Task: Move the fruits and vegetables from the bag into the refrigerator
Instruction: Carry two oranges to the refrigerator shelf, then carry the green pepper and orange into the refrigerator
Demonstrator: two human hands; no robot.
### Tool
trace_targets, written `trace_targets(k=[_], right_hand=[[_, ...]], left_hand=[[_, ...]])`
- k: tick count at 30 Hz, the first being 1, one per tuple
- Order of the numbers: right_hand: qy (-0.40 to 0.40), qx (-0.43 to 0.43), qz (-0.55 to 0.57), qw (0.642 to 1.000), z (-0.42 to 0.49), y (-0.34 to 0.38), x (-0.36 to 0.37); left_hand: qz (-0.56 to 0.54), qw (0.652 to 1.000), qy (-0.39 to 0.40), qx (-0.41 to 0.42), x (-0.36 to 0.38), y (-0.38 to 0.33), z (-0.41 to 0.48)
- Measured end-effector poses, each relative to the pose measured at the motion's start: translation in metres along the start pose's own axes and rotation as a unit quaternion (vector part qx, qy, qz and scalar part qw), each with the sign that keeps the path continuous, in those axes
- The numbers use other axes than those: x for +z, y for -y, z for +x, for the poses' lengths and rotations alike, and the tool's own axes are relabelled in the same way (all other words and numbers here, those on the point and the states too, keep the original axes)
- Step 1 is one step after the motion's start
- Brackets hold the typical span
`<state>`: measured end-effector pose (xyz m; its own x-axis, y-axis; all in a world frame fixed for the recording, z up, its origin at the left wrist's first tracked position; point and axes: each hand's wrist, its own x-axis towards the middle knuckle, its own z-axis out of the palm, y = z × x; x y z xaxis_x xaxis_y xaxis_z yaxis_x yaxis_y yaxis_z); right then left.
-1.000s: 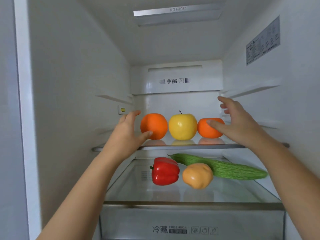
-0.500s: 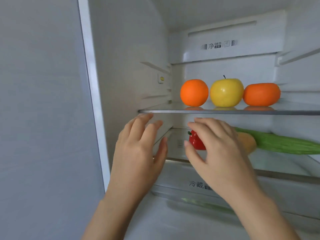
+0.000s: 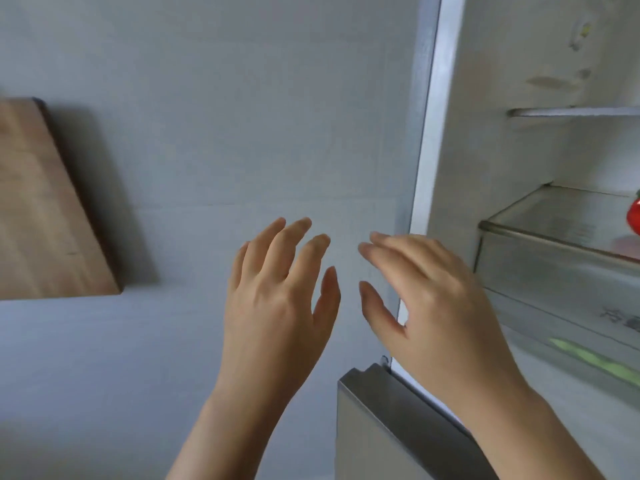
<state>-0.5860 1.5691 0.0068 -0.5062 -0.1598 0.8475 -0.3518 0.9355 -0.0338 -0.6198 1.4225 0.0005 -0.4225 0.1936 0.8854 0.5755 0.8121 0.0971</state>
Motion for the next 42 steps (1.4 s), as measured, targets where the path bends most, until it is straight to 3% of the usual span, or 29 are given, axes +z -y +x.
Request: trace_targets(k=[10,17,27,37,42], right_hand=[[0.035,-0.067,0.107,0.991,0.031,0.127,0.093],[0.066,-0.122,0.217,0.966,0.051,0.262,0.158],[0.110,-0.220,0.398,0.884,0.064,0.450,0.238],[0.115,-0.307,0.496,0.804,0.101,0.599,0.328],[0.130,-0.358,0.536,0.753,0.116,0.668,0.361]], left_hand=[[0.098,0.991,0.011,-0.086,-0.081,0.127,-0.061],[0.226,0.960,0.006,-0.167,-0.170,0.223,-0.109],[0.385,0.872,-0.026,-0.302,-0.286,0.325,-0.191],[0.475,0.787,-0.070,-0.387,-0.340,0.442,-0.214],[0.515,0.726,-0.115,-0.440,-0.366,0.485,-0.228]])
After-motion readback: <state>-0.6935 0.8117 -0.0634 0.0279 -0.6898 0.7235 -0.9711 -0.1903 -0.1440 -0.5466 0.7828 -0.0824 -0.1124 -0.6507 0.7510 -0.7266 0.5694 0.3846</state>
